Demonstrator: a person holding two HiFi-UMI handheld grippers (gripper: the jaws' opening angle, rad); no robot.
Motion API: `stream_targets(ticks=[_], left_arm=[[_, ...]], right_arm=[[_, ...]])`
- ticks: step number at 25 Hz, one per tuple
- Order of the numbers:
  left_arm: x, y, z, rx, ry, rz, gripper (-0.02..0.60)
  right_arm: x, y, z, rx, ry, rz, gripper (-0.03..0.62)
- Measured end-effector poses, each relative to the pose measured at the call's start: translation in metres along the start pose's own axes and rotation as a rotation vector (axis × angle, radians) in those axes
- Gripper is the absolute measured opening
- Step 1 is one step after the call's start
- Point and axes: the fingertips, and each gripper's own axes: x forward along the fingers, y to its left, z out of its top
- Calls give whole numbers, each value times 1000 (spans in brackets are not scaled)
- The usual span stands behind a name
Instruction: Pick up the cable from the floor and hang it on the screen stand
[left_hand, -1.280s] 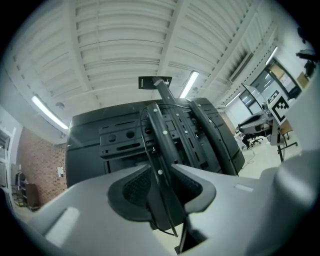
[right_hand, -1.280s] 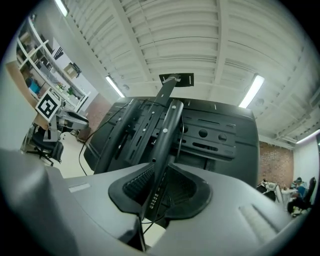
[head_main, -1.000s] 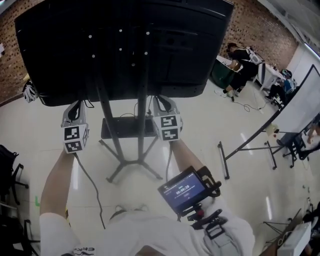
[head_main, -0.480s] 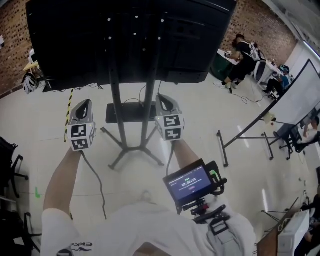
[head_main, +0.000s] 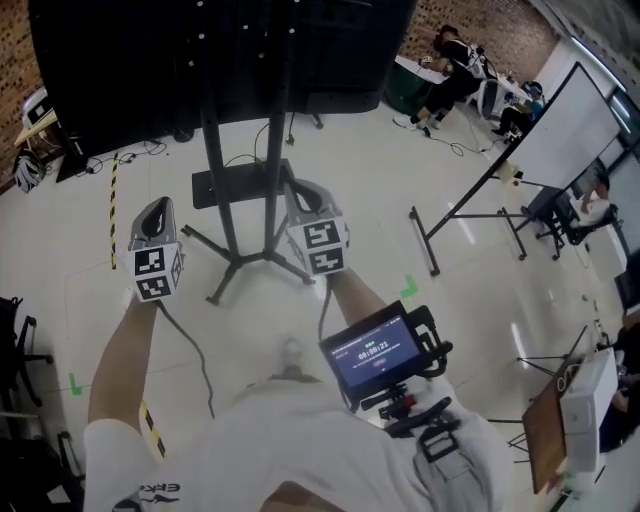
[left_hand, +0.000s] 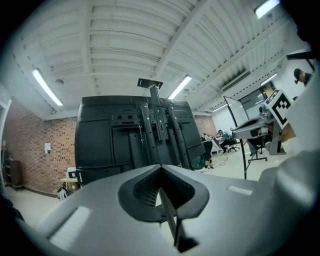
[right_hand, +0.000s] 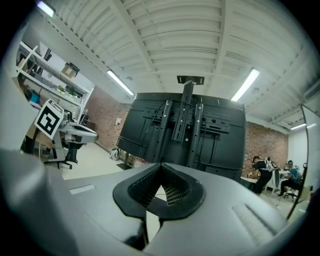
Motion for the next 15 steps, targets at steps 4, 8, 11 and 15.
stream_targets(ticks=[4, 8, 11, 15], left_arm=[[-37, -28, -20, -21, 19, -28, 2], [-57, -45, -43, -35, 58, -25, 2], [-67, -56, -54, -26, 77, -18, 2], [-79, -74, -64, -23, 83, -9, 2]], right_arm=[[-48, 16, -21, 18, 27, 1, 14], [-72, 22, -44, 35, 62, 16, 12], [-83, 20, -60, 42, 77, 25, 12], [-98, 15, -74, 49, 68, 56, 12]])
